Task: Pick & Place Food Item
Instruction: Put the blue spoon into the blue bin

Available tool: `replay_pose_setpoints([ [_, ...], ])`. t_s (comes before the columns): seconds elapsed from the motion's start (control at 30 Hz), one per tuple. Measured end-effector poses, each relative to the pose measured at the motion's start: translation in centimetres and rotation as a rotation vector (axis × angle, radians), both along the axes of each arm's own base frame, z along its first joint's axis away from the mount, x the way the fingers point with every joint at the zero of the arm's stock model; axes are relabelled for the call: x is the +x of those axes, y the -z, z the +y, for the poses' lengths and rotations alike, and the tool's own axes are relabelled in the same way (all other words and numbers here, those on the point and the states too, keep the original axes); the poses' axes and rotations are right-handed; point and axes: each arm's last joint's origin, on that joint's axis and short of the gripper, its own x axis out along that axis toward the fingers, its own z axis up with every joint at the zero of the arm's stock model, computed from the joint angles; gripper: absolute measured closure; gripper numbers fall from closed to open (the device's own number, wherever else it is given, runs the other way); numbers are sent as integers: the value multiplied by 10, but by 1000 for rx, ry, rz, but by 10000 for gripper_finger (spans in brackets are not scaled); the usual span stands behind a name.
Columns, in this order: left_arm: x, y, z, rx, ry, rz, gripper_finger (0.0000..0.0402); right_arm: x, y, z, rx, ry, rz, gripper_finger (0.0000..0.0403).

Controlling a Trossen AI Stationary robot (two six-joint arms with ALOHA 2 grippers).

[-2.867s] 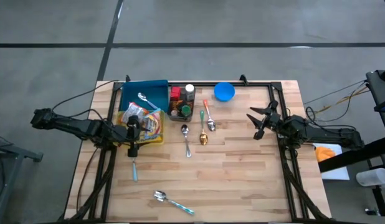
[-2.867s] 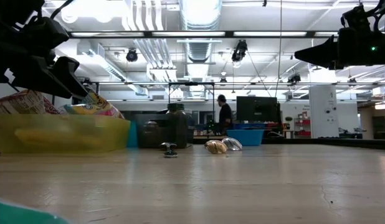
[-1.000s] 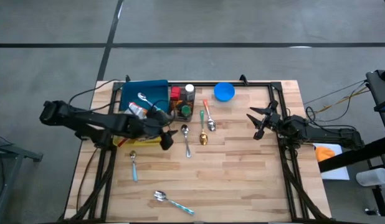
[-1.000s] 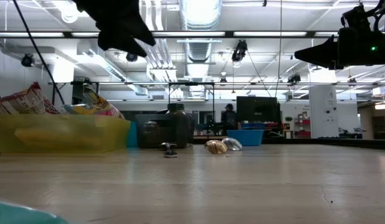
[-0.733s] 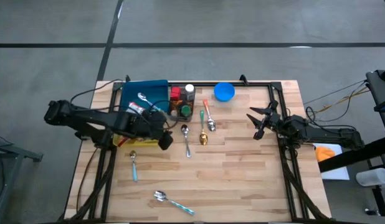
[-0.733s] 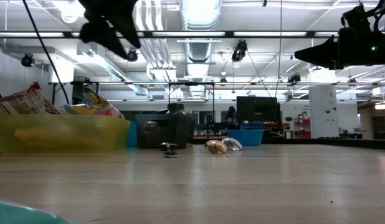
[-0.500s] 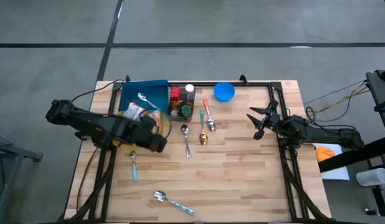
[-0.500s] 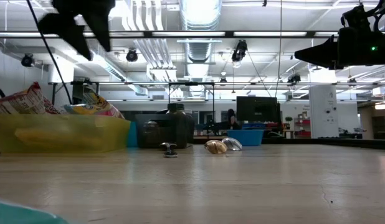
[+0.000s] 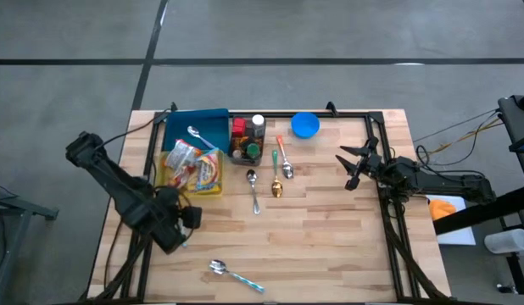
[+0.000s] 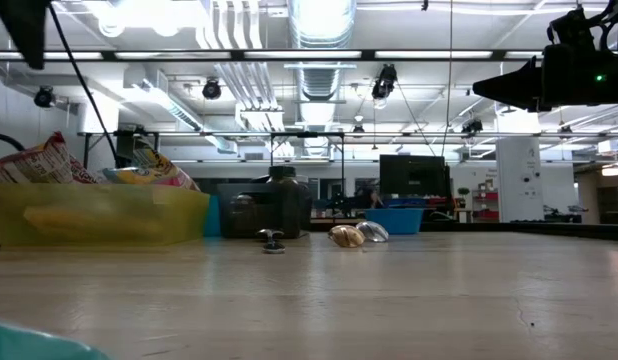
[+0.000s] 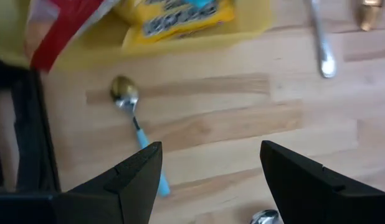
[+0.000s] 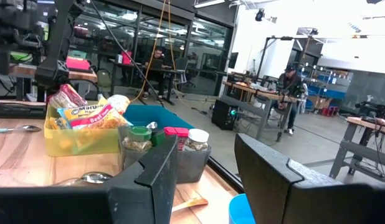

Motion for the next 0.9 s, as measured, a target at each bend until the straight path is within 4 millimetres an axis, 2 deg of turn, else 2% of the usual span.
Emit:
replay_pose_setpoints([
  [0.2, -6, 25, -7, -136, -117, 78, 130, 0, 0, 0, 0, 0, 0, 246],
  [0.3, -7, 35, -5, -143, -142, 96, 130, 0, 0, 0, 0, 0, 0, 246],
  [0.57, -11, 61, 2, -128, -268, 108, 130, 0, 0, 0, 0, 0, 0, 246],
  [0.9, -5, 99, 22, -244, -299, 197, 140, 0, 0, 0, 0, 0, 0, 246],
])
